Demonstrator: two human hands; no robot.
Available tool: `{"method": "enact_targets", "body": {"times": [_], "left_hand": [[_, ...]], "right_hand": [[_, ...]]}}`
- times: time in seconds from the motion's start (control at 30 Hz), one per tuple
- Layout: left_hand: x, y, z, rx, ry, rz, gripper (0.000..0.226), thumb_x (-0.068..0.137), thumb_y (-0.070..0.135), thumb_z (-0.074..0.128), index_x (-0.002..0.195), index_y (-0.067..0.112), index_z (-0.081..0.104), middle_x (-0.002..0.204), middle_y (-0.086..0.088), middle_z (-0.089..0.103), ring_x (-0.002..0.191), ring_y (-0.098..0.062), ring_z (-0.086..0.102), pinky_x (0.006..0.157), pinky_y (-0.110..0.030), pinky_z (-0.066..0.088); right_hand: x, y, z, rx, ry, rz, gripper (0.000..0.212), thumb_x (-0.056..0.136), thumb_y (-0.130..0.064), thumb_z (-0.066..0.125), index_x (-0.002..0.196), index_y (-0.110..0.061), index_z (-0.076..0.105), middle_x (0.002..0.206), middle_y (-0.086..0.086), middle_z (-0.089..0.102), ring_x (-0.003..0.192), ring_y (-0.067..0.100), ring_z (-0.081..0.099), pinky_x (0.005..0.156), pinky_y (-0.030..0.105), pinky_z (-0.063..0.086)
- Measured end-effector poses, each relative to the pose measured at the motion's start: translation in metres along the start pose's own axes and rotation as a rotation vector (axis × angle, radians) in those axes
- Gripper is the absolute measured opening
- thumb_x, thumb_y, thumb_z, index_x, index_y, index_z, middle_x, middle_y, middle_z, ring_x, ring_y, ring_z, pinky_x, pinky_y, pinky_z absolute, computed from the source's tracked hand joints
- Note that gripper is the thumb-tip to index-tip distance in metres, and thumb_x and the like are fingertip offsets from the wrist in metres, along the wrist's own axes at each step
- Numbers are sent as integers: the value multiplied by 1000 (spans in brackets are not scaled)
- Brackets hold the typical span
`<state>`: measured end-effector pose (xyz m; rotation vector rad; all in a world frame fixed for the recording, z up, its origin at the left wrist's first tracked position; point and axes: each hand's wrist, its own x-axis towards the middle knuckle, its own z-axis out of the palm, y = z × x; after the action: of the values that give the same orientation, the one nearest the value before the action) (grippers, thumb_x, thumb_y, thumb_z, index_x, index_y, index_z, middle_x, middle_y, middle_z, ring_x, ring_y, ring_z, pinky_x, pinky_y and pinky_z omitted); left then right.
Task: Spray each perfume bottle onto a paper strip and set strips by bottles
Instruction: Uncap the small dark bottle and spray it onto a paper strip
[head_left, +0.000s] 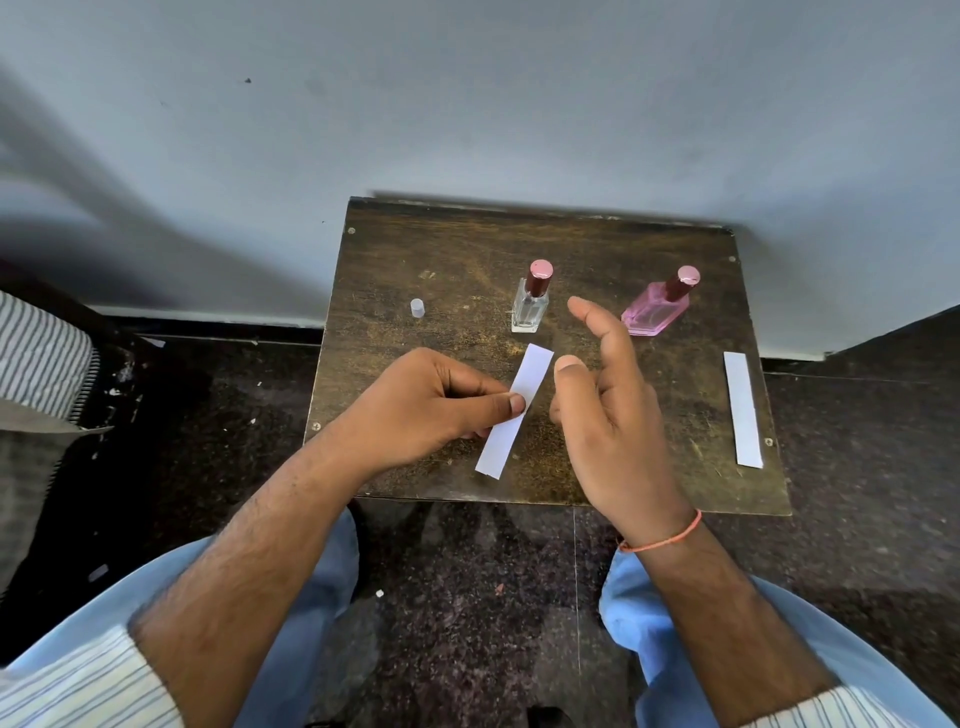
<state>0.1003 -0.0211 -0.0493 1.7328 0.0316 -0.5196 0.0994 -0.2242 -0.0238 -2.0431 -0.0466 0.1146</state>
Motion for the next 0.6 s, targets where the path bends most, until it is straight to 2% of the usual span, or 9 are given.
{"method": "enact_targets", "body": {"times": [0.07, 0.13, 0.23, 0.3, 0.37, 0.43, 0.53, 0.6], "left_hand": [[0, -1, 0, 24, -26, 29, 14, 97, 34, 79, 101, 25, 89, 84, 0, 83, 77, -13, 67, 80, -39, 56], [0, -2, -1, 36, -52, 56, 14, 97, 36, 78, 103, 28, 88, 84, -7, 82, 76, -17, 62, 77, -40, 53], [0, -2, -1, 51, -64, 71, 15, 98, 38, 78, 105, 29, 88, 89, -14, 82, 77, -19, 61, 76, -52, 57], [1, -3, -1, 57, -63, 70, 16, 97, 41, 78, 105, 31, 88, 91, -14, 83, 78, -20, 62, 78, -56, 58], [2, -6, -2, 53, -55, 73, 17, 97, 44, 78, 105, 33, 87, 90, -17, 81, 77, -21, 60, 76, -49, 56], [3, -7, -1, 40, -36, 68, 16, 97, 39, 78, 105, 30, 87, 88, -9, 83, 77, -17, 64, 79, -42, 55], [3, -6, -1, 33, -21, 61, 16, 98, 32, 77, 108, 25, 87, 90, 3, 85, 79, -5, 69, 80, -35, 57], [2, -5, -1, 39, -21, 59, 17, 98, 32, 76, 109, 24, 87, 91, 4, 85, 79, -5, 70, 80, -36, 59]], "right_hand": [[0, -2, 2, 53, -27, 31, 56, 100, -36, 46, 155, -41, 46, 64, 17, 57, 64, 36, 58, 65, 54, 50], [1, 1, 5, 125, -56, 47, 57, 97, -42, 46, 155, -43, 45, 58, 8, 48, 59, 30, 48, 64, 58, 49], [5, 7, 7, 192, -84, 87, 60, 95, -52, 48, 154, -46, 44, 59, -3, 46, 58, 17, 44, 59, 46, 38], [6, 9, 6, 218, -100, 101, 59, 98, -48, 48, 157, -45, 41, 59, -6, 49, 56, 11, 45, 60, 37, 37], [5, 9, 4, 231, -119, 106, 62, 99, -42, 46, 160, -43, 37, 57, -9, 51, 53, 3, 46, 56, 23, 38], [4, 5, 3, 244, -140, 120, 64, 100, -37, 44, 163, -42, 34, 55, -11, 51, 51, 2, 47, 50, 12, 36], [2, 2, 3, 283, -155, 132, 59, 109, -24, 44, 165, -39, 33, 55, -11, 49, 49, 0, 44, 47, 9, 34], [2, 1, 4, 314, -150, 139, 60, 105, -28, 44, 164, -38, 35, 56, -10, 47, 49, 1, 43, 47, 10, 34]]}}
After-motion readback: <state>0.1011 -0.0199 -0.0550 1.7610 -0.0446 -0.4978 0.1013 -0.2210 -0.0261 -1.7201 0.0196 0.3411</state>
